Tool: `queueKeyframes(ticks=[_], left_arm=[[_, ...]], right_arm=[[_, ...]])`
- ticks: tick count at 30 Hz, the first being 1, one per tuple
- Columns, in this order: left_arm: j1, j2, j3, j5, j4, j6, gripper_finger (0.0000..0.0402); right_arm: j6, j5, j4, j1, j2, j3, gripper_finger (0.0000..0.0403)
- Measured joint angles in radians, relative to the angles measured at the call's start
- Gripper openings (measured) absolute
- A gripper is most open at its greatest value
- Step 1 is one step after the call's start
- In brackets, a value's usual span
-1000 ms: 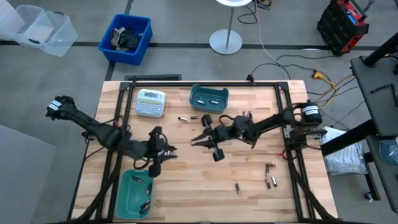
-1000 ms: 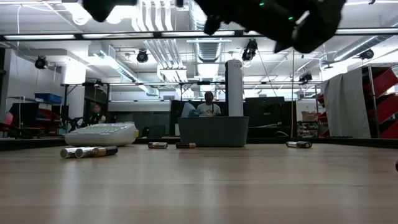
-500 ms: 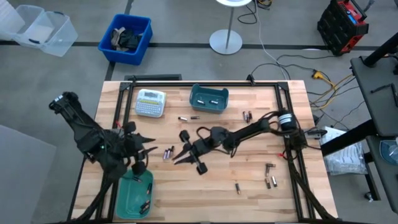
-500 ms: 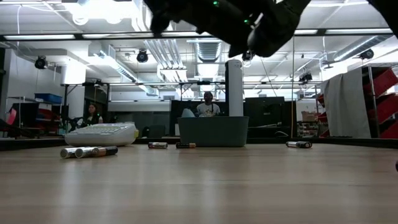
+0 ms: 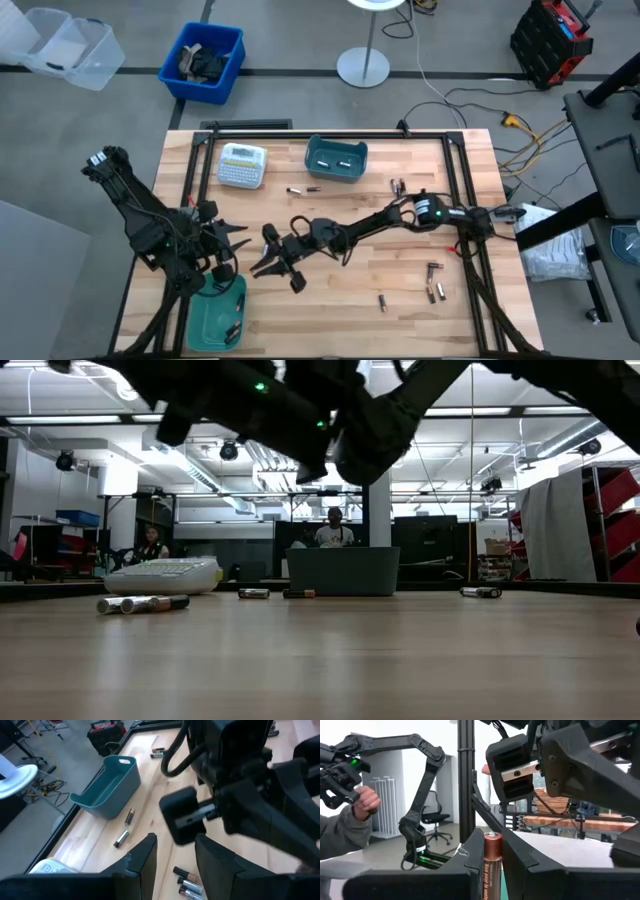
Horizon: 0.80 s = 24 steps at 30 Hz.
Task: Sort batteries
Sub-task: Put the brown battery into the green bin
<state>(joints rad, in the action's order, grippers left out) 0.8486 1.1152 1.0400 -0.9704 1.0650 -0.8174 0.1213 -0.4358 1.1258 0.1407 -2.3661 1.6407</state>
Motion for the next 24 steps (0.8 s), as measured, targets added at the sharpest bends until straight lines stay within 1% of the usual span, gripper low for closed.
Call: queueKeyframes(ticks=[7,10,14,18,24], left_arm=[[0.048,-0.017,-0.003,-0.009,0.025,-0.028,0.0115],[0.062,-0.026,-0.003,-0.008,0.065,-0.076,0.0115],[0.072,-0.034,-0.005,-0.008,0.089,-0.119,0.0115],[0.081,-0.035,-0.008,-0.007,0.088,-0.127,0.0115],[0.081,-0.034,-0.013,0.021,0.088,-0.16,0.0115]], right_arm=[[0.025,0.022,-0.132,0.02,-0.109,0.182,0.0034],[0.014,0.066,-0.24,0.027,-0.137,0.253,0.0034],[-0.01,0.076,-0.357,0.033,-0.173,0.352,0.0034],[-0.04,0.107,-0.45,0.042,-0.187,0.396,0.0034],[-0.104,0.138,-0.495,0.046,-0.189,0.4,0.0034]])
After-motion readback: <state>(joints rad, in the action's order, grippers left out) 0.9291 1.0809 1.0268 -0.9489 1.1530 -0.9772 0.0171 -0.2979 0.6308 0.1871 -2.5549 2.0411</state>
